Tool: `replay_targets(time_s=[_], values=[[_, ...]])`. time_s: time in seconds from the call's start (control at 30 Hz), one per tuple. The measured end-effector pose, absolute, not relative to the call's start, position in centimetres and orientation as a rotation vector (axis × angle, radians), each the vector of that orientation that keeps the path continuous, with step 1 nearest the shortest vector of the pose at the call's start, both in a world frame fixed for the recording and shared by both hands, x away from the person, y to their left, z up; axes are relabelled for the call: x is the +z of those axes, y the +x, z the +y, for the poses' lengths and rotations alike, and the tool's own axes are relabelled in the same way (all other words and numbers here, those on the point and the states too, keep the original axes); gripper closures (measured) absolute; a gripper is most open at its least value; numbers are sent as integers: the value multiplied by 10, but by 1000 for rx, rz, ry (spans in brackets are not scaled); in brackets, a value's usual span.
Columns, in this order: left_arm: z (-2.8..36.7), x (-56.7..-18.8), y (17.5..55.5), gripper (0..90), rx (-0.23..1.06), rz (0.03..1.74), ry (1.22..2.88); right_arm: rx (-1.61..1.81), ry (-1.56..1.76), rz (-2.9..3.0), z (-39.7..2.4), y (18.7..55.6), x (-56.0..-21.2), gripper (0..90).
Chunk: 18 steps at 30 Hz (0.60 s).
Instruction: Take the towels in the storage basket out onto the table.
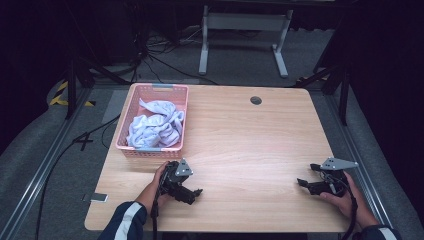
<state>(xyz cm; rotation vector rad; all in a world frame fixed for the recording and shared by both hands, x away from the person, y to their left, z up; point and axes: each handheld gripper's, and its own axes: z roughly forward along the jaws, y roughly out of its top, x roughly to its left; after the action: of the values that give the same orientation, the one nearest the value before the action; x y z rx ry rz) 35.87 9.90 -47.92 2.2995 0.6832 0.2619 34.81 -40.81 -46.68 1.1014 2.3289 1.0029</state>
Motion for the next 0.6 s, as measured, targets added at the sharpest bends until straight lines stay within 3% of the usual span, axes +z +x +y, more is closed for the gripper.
replay_targets(time_s=[0.6], values=[[106,-478,360,4,248,655,2317,1001,1096,2331,-409,349,-467,150]])
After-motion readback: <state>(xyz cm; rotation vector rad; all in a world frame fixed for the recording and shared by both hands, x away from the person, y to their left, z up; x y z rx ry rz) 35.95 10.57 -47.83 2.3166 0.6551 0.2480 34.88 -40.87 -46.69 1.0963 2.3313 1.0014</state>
